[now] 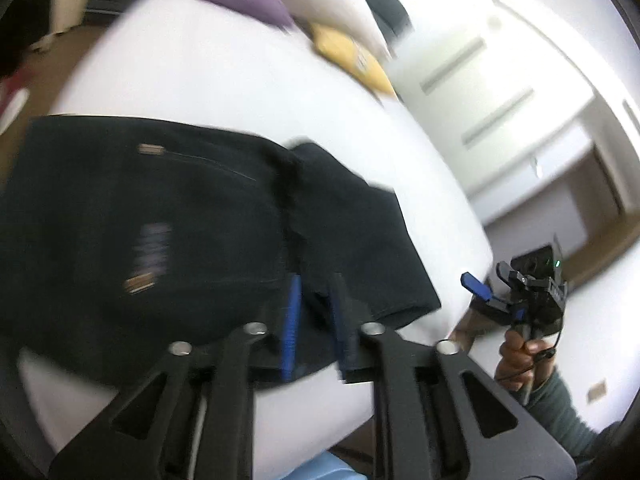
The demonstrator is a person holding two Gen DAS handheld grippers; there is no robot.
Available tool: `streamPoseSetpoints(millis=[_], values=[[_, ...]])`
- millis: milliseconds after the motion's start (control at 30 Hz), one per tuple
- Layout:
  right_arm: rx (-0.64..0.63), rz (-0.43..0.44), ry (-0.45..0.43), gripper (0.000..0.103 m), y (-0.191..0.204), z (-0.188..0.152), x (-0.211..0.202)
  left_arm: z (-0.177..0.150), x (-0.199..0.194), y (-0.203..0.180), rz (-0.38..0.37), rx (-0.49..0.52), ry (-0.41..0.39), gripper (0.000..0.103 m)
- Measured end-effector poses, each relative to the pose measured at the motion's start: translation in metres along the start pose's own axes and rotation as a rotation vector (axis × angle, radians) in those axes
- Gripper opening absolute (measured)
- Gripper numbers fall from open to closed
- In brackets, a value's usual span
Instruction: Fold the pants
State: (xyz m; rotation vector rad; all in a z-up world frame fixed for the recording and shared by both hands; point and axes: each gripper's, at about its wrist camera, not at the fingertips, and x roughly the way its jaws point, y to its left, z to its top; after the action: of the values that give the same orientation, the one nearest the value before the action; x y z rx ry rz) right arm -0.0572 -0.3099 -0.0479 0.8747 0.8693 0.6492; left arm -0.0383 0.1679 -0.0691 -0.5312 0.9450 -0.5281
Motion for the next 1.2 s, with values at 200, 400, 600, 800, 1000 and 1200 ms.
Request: streamPoseSetpoints(millis=[200, 400, 600, 800, 1000, 1200], values=[[0.014, 0.093, 0.057, 0.057, 0.01, 0.006, 0.058, -0.047, -0.107, 0.068, 0.084, -0.26, -0.322, 0.099], [0.059, 0.149, 0.085, 0.057, 0.011, 0.007, 0.095, -0.062, -0.102, 0.119, 0.037, -0.471, -0.275, 0.099], [0.086, 0.22, 0.062, 0.057, 0.009, 0.01, 0.093, -0.067, -0.064, 0.14, -0.028, -0.589, -0.224, 0.097], [0.122, 0.246, 0.071, 0.057, 0.003, 0.019, 0.101, -0.066, -0.046, 0.153, -0.058, -0.631, -0.227, 0.079], [0.119, 0.186, 0.135, 0.057, -0.002, 0.031, 0.123, -0.066, -0.036, 0.173, -0.112, -0.717, -0.223, 0.032], [0.129, 0.103, 0.206, 0.057, -0.009, 0.047, 0.15, -0.068, -0.029, 0.176, -0.128, -0.724, -0.221, 0.022]])
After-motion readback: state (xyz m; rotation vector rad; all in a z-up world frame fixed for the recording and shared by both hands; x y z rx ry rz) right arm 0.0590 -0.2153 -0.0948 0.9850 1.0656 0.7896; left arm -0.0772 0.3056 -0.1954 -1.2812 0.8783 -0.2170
